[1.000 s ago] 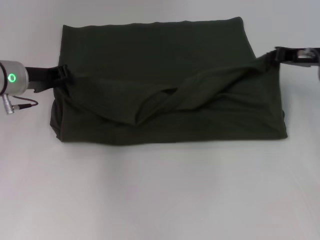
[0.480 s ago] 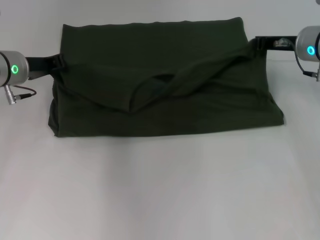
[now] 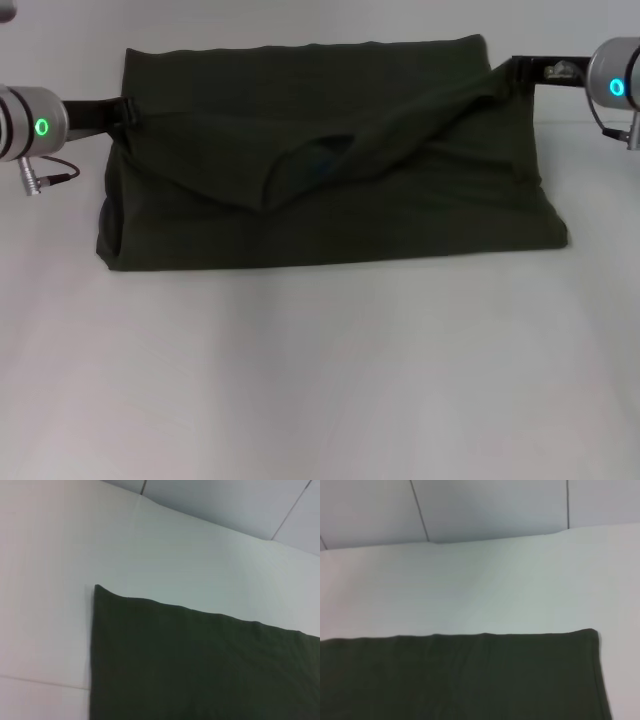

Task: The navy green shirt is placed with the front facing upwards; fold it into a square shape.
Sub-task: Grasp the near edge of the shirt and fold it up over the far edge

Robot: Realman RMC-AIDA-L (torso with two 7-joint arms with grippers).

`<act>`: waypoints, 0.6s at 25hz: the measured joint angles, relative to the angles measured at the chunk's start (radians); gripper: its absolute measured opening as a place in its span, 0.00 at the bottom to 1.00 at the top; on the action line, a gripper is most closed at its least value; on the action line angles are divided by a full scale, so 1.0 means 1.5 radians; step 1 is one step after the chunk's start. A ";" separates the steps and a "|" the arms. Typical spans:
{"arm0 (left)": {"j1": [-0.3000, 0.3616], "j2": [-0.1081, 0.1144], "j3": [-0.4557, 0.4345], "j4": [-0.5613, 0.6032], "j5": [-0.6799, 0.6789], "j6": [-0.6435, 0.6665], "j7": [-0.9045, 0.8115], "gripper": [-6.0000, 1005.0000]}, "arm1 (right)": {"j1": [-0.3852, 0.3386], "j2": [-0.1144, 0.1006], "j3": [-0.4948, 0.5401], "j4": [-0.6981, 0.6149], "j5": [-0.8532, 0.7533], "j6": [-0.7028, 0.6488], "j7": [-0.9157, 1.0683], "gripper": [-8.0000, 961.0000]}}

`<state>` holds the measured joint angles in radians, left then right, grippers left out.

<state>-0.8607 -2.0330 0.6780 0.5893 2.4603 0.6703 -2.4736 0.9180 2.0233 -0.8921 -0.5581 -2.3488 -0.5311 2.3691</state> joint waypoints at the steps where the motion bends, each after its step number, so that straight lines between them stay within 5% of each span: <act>1: -0.001 0.000 0.002 -0.001 0.000 -0.002 0.000 0.05 | 0.003 0.000 -0.003 0.005 -0.001 0.004 -0.002 0.01; 15: -0.011 -0.003 0.019 -0.023 0.001 -0.040 -0.004 0.06 | 0.015 -0.005 -0.025 0.027 -0.001 0.027 -0.002 0.08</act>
<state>-0.8771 -2.0376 0.7060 0.5541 2.4615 0.6108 -2.4795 0.9409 2.0158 -0.9298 -0.5170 -2.3506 -0.4909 2.3667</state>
